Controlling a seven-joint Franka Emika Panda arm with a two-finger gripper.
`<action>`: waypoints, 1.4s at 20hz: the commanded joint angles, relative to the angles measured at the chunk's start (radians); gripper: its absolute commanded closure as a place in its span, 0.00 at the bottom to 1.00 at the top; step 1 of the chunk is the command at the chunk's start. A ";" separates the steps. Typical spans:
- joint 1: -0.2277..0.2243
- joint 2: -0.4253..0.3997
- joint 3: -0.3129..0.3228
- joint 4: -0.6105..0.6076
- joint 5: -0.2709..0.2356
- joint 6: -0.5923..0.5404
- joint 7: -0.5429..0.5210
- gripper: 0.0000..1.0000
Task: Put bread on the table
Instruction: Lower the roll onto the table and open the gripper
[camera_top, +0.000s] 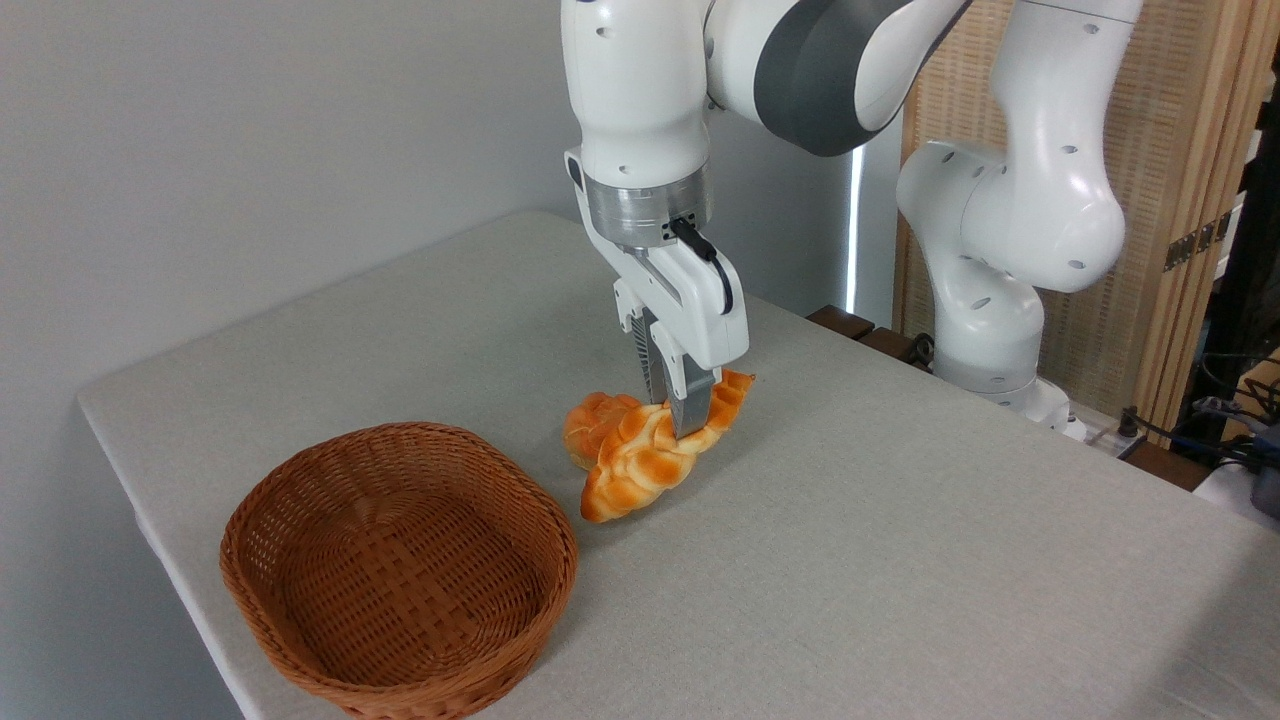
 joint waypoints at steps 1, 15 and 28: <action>-0.014 -0.014 0.018 -0.012 0.017 -0.015 0.015 0.61; -0.014 -0.013 0.020 -0.014 0.018 -0.014 0.015 0.26; -0.014 -0.014 0.020 -0.011 0.015 -0.012 0.003 0.00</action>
